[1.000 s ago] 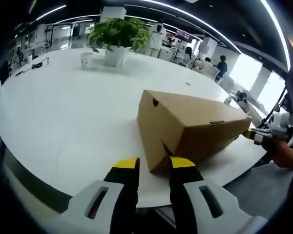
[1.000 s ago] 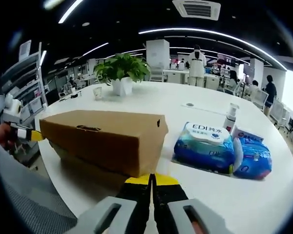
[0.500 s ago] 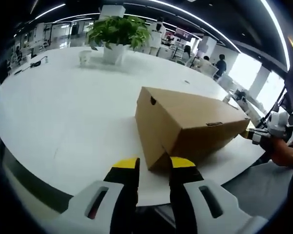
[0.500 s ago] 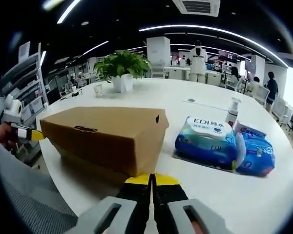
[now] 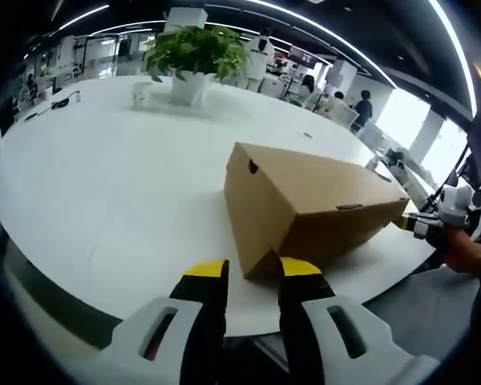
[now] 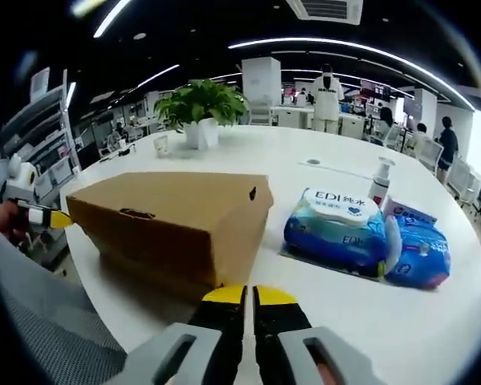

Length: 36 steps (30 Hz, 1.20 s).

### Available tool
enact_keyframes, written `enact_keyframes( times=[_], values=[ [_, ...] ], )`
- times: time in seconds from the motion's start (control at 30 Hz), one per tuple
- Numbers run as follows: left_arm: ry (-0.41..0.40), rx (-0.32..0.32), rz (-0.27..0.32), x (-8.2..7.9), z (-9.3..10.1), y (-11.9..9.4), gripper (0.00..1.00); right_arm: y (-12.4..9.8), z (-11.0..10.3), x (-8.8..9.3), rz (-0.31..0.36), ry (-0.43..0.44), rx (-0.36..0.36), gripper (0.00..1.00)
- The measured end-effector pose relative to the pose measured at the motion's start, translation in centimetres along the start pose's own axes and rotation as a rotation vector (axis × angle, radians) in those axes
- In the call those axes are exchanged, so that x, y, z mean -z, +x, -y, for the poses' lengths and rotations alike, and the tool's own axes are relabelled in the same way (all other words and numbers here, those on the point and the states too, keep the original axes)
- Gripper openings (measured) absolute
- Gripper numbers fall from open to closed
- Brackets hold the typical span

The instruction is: Operate the shoe box by opening the lid, removing the specified soft item, and placing it in the target area until the item is outside and the box remains undamaged.

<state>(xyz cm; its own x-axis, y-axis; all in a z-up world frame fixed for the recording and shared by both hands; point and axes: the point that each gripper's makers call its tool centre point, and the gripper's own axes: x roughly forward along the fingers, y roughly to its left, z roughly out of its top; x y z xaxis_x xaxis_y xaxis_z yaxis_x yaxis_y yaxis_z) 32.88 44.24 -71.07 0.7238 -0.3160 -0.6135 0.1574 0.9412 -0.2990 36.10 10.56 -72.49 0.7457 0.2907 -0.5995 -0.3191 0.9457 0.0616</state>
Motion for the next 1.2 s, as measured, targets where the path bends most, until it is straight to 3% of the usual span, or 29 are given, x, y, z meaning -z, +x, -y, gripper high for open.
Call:
enact_keyframes(
  times=[0.17,0.33,0.6,0.73,0.93,1.2],
  values=[
    [-0.017,-0.005,0.010,-0.3,-0.6,-0.6,0.24,-0.7,1.1,-0.5,0.008,0.009,0.016,0.00],
    [-0.058,-0.002,0.041,-1.7,-1.0,-0.9,0.24,-1.3,1.7,-1.8,0.037,0.026,0.005,0.02],
    [-0.131,0.045,0.084,-4.4,0.3,-0.3,0.27,-1.6,0.6,-4.5,0.098,0.090,-0.057,0.08],
    [-0.144,0.071,0.078,-4.8,1.2,0.2,0.33,-1.5,-0.4,-5.6,0.117,0.128,-0.104,0.18],
    [-0.143,0.105,0.033,-4.2,2.5,1.6,0.37,-0.5,-2.2,-5.1,0.084,0.157,-0.178,0.29],
    [-0.131,0.127,-0.045,-2.4,3.6,2.8,0.38,0.4,-2.7,-3.2,0.034,0.266,-0.204,0.28]
  ],
)
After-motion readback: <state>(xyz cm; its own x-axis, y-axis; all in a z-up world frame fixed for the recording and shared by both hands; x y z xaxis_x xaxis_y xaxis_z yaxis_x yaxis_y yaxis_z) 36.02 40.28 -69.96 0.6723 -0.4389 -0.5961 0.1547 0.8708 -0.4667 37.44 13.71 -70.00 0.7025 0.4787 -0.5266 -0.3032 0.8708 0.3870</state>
